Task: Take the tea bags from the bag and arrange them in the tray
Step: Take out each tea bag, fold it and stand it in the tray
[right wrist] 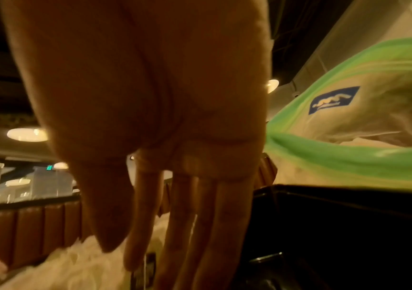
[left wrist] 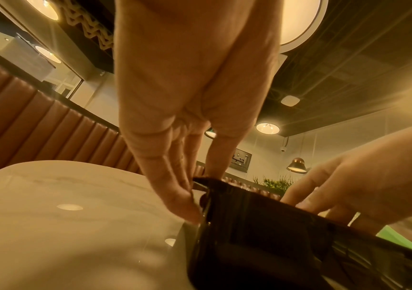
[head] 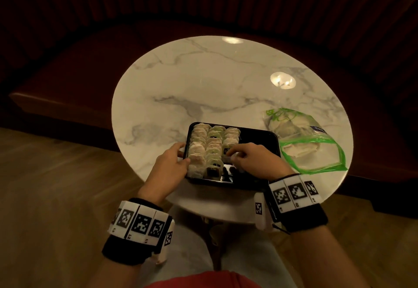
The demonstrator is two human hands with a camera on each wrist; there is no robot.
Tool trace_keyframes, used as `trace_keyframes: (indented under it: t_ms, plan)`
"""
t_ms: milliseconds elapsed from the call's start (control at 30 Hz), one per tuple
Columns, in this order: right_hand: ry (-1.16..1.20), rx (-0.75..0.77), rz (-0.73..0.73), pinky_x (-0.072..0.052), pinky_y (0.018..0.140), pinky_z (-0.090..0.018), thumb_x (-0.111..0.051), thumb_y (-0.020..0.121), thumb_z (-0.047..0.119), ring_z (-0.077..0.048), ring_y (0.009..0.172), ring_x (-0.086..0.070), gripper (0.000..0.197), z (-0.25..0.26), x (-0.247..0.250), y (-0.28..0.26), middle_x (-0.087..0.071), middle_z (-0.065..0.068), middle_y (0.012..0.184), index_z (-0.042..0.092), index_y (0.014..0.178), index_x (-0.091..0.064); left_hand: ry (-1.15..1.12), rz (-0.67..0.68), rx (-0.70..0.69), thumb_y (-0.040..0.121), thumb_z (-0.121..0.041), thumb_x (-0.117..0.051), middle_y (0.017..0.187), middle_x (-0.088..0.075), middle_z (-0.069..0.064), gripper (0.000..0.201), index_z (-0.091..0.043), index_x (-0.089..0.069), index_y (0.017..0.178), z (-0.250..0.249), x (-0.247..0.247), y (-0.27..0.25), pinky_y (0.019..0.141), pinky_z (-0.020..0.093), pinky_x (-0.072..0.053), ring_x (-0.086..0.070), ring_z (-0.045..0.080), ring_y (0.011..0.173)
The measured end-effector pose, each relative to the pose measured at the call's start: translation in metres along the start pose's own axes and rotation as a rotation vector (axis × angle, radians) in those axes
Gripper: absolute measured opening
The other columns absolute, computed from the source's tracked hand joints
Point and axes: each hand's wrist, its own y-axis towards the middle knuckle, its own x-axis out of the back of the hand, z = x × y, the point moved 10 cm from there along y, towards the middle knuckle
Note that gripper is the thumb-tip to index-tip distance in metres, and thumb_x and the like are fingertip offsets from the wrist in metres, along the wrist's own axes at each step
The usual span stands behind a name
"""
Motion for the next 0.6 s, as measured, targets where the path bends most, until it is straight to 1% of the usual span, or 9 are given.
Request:
trace_keyframes:
  t_ms: [67,133,200,267,333,400,433,500,600]
  plan:
    - [0.082,0.025,-0.121,-0.048,0.075,-0.025,-0.054,0.096,0.025,-0.013,0.084,-0.063,0.021,-0.005,0.021,-0.013,-0.068,0.001,0.097,0.026,0.112,-0.068,0.081,-0.053,-0.024,0.097,-0.025,-0.057,0.135,-0.052,0.012,0.056,-0.017,-0.036,0.148,-0.006,0.004,0.0,0.1,0.043,-0.046,-0.055,0.03,0.117]
    - [0.158,0.035,-0.23,-0.048,0.066,-0.022,-0.056,0.096,0.021,-0.007,0.069,-0.062,0.016,-0.015,0.042,-0.032,-0.066,0.007,0.083,0.022,0.104,-0.069,0.104,-0.146,-0.088,0.097,-0.028,-0.057,0.138,-0.047,0.014,0.055,-0.017,-0.037,0.147,-0.022,0.013,-0.003,0.106,0.047,-0.04,-0.047,0.032,0.126]
    - [0.174,0.018,-0.322,-0.046,0.067,-0.022,-0.058,0.096,0.02,-0.001,0.065,-0.058,0.013,-0.031,0.06,-0.051,-0.065,0.01,0.078,0.021,0.098,-0.07,0.032,-0.247,-0.194,0.098,-0.023,-0.056,0.132,-0.049,0.009,0.04,-0.018,-0.048,0.136,-0.05,0.02,-0.011,0.105,0.042,-0.04,-0.047,0.026,0.124]
    - [0.153,-0.026,-0.394,-0.045,0.071,-0.025,-0.059,0.095,0.021,0.001,0.07,-0.057,0.013,-0.054,0.074,-0.067,-0.066,0.011,0.079,0.022,0.092,-0.071,-0.046,-0.276,-0.303,0.097,-0.018,-0.056,0.118,-0.052,0.003,0.021,-0.018,-0.056,0.118,-0.081,0.014,-0.019,0.1,0.034,-0.042,-0.051,0.019,0.114]
    - [0.134,-0.092,-0.437,-0.04,0.073,-0.024,-0.06,0.095,0.021,-0.003,0.076,-0.059,0.013,-0.078,0.083,-0.079,-0.068,0.008,0.085,0.025,0.088,-0.07,-0.073,-0.214,-0.396,0.096,-0.015,-0.058,0.105,-0.054,-0.002,0.007,-0.018,-0.06,0.102,-0.11,-0.008,-0.024,0.093,0.023,-0.041,-0.053,0.015,0.103]
    - [0.162,-0.149,-0.47,-0.039,0.077,-0.023,-0.059,0.095,0.019,-0.013,0.091,-0.063,0.013,-0.099,0.089,-0.086,-0.071,0.0,0.1,0.019,0.099,-0.071,-0.036,-0.093,-0.492,0.094,-0.013,-0.059,0.1,-0.054,-0.002,0.006,-0.016,-0.064,0.095,-0.135,-0.044,-0.027,0.086,0.014,-0.037,-0.052,0.012,0.097]
    - [0.175,-0.179,-0.475,-0.039,0.079,-0.023,-0.057,0.096,0.018,-0.017,0.099,-0.062,0.018,-0.108,0.09,-0.087,-0.07,-0.004,0.107,0.014,0.109,-0.07,0.0,-0.018,-0.536,0.094,-0.013,-0.059,0.102,-0.054,-0.001,0.008,-0.013,-0.067,0.096,-0.145,-0.066,-0.028,0.088,0.013,-0.038,-0.051,0.012,0.097]
    - [0.176,-0.24,-0.479,-0.038,0.084,-0.024,-0.055,0.097,0.016,-0.024,0.11,-0.06,0.031,-0.123,0.092,-0.086,-0.065,-0.011,0.12,0.008,0.126,-0.061,0.088,0.131,-0.577,0.096,-0.016,-0.058,0.115,-0.052,0.002,0.016,-0.011,-0.071,0.104,-0.156,-0.109,-0.029,0.101,0.023,-0.037,-0.05,0.017,0.11]
    - [0.211,-0.314,-0.491,-0.04,0.094,-0.031,-0.053,0.096,0.013,-0.028,0.119,-0.056,0.042,-0.141,0.09,-0.081,-0.057,-0.016,0.133,0.007,0.137,-0.05,0.247,0.279,-0.552,0.099,-0.017,-0.053,0.147,-0.036,0.01,0.029,-0.013,-0.066,0.124,-0.161,-0.155,-0.026,0.111,0.03,-0.022,-0.032,0.028,0.135]
